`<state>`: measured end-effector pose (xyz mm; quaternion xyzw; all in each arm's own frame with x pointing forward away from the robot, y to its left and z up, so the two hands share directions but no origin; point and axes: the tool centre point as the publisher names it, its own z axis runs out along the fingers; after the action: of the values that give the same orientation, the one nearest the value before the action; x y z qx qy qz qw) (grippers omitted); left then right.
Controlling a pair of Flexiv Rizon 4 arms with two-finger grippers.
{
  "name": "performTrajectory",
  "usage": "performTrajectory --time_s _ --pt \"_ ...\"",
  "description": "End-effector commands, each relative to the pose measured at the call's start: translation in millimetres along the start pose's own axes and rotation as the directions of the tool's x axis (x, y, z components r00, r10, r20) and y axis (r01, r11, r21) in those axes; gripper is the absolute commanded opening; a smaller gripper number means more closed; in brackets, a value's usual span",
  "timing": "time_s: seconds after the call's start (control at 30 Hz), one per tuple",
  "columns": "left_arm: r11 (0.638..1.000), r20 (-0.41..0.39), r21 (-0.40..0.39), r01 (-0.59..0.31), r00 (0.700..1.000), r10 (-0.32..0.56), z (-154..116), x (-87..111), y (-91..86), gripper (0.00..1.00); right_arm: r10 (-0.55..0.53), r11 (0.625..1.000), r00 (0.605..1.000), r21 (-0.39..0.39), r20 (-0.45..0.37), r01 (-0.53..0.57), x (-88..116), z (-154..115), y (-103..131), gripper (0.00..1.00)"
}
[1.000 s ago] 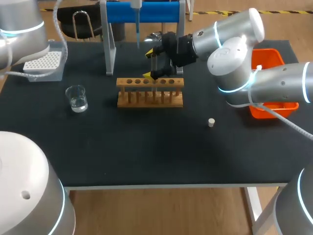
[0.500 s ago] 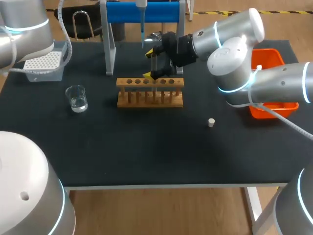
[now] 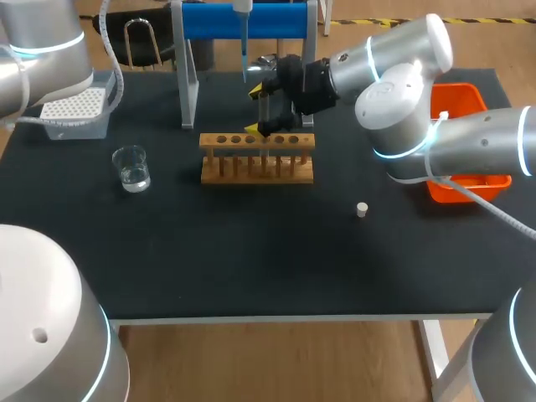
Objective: Invert the test tube, pick up the pipette, mount the tip to pipette, aspirate from beaker and dispense into the tube, eject the tip, return the pipette, and cap with the stopper.
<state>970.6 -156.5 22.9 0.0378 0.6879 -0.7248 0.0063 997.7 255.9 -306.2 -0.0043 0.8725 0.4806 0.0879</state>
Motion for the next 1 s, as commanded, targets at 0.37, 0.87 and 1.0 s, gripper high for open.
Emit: performTrajectory --time_s 0.37,0.87,1.0 --pt "1.0 -0.005 -0.003 0.001 1.0 -0.001 -0.9 -1.4 -1.0 0.0 -0.023 1.0 0.999 0.005 -0.024 0.023 1.7 -4.9 -2.7 1.0" --pt "1.0 -0.005 -0.003 0.001 1.0 -0.001 -0.9 -1.4 -1.0 0.0 -0.029 1.0 0.999 -0.003 -0.028 0.029 2.9 -7.3 -2.0 1.0" --pt "1.0 -0.005 -0.003 0.001 1.0 -0.001 -0.9 -1.4 -1.0 0.0 -0.029 1.0 0.999 -0.003 -0.028 0.029 2.9 -7.3 -2.0 1.0"
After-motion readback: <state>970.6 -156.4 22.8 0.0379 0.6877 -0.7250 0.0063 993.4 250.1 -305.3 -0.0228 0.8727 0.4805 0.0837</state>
